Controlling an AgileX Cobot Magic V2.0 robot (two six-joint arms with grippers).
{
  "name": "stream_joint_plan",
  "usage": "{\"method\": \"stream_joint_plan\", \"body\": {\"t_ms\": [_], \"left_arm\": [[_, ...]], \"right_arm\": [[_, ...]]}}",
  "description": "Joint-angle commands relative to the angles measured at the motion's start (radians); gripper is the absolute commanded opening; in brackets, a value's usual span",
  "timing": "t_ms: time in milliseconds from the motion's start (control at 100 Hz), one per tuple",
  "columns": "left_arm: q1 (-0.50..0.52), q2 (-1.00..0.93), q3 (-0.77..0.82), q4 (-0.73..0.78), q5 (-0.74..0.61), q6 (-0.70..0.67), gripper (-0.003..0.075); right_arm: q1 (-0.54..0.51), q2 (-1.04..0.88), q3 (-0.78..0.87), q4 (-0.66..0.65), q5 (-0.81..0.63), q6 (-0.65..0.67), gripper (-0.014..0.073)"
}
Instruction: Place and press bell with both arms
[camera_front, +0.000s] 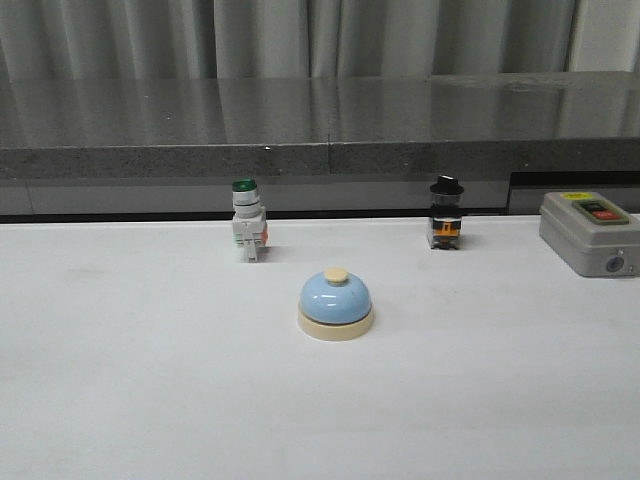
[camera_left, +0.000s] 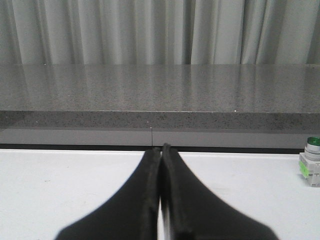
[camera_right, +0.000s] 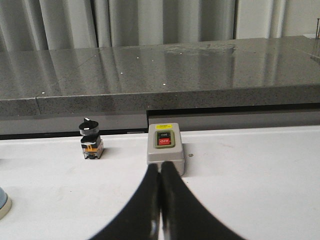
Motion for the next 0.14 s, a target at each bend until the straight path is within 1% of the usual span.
{"method": "stream_joint_plan", "body": {"t_ms": [0,130], "left_arm": [[0.001,-0.030,0.041,0.000,-0.073,0.000,-0.0020],[0.001,-0.030,0.041,0.000,-0.073,0.000,-0.0020]], "right_arm": [[-0.006,-0.016,-0.015,-0.002,-0.075,-0.001,-0.0060],[-0.006,-0.016,-0.015,-0.002,-0.075,-0.001,-0.0060]]}}
